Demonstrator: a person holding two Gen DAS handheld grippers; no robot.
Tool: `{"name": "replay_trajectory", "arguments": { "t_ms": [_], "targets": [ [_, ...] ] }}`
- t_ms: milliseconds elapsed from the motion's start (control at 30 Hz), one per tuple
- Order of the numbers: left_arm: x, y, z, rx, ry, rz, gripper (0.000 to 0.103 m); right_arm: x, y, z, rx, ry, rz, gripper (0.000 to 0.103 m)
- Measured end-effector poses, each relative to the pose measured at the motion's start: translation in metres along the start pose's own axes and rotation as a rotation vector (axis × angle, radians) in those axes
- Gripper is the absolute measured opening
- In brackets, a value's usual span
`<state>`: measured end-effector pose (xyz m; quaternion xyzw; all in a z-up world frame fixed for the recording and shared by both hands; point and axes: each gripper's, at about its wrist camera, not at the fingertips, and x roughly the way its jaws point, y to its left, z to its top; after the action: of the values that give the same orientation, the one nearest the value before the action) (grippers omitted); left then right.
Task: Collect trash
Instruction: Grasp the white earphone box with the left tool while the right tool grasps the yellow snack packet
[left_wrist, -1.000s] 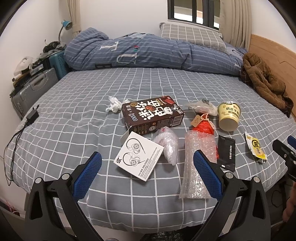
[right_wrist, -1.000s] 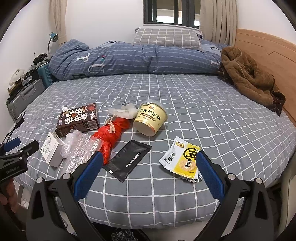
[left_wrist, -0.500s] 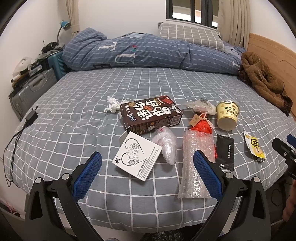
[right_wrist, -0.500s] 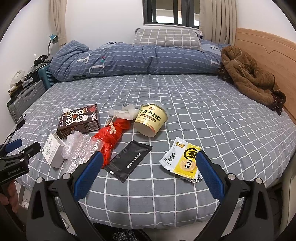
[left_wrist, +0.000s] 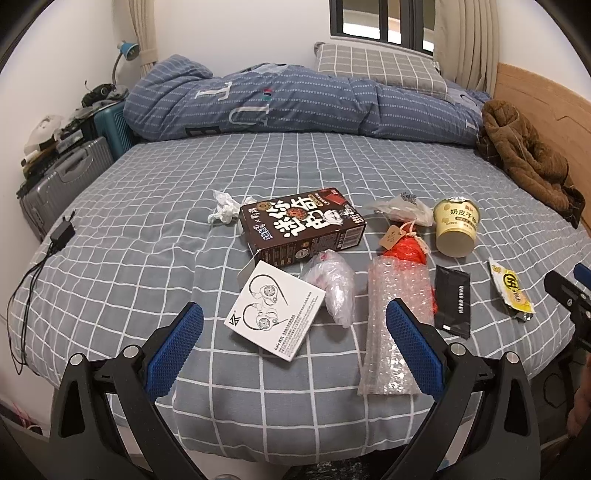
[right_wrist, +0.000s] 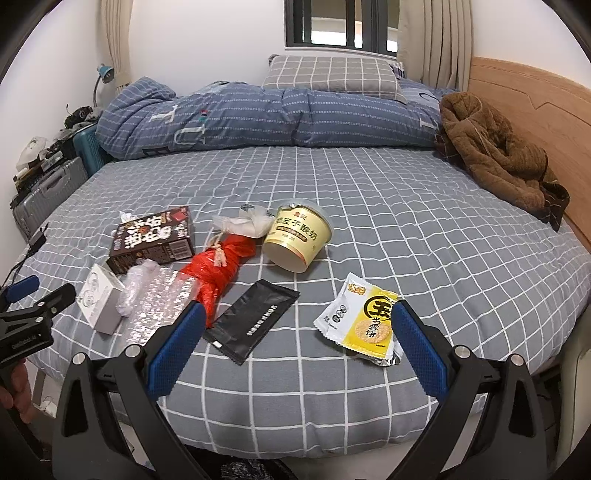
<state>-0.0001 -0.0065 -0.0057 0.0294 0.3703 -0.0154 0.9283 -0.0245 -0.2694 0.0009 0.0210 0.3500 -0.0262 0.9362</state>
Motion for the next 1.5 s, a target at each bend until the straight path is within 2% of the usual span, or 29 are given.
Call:
{"name": "replay_trajectory", "arguments": {
  "t_ms": [333, 433, 567, 833, 1067, 1167, 1267, 1367, 1500],
  "targets": [
    [0.054, 0.009, -0.007, 0.022, 0.101, 0.017, 0.097, 0.049, -0.026, 0.0, 0.028, 0.068, -0.064, 0.096],
    [0.063, 0.012, -0.011, 0.025, 0.119, 0.023, 0.097, 0.073, -0.035, -0.008, 0.049, 0.13, -0.077, 0.094],
    [0.074, 0.019, -0.011, 0.02, 0.131, 0.022, 0.097, 0.084, -0.038, -0.009, 0.063, 0.137, -0.072, 0.094],
    [0.093, 0.031, -0.011, -0.003, 0.127, -0.054, 0.097, 0.112, -0.046, -0.017, 0.089, 0.177, -0.09, 0.094],
    [0.106, 0.031, -0.014, 0.01, 0.121, -0.077, 0.096, 0.131, -0.056, -0.024, 0.134, 0.205, -0.091, 0.088],
    [0.111, 0.029, -0.017, 0.021, 0.125, -0.082, 0.095, 0.137, -0.061, -0.026, 0.153, 0.209, -0.084, 0.084],
    [0.113, 0.025, -0.018, 0.045, 0.122, -0.083, 0.089, 0.142, -0.063, -0.027, 0.161, 0.217, -0.076, 0.077],
    [0.114, 0.023, -0.019, 0.054, 0.119, -0.086, 0.085, 0.145, -0.063, -0.028, 0.153, 0.219, -0.09, 0.063],
    [0.114, 0.023, -0.02, 0.053, 0.107, -0.086, 0.084, 0.15, -0.063, -0.029, 0.144, 0.233, -0.075, 0.055]
  ]
}}
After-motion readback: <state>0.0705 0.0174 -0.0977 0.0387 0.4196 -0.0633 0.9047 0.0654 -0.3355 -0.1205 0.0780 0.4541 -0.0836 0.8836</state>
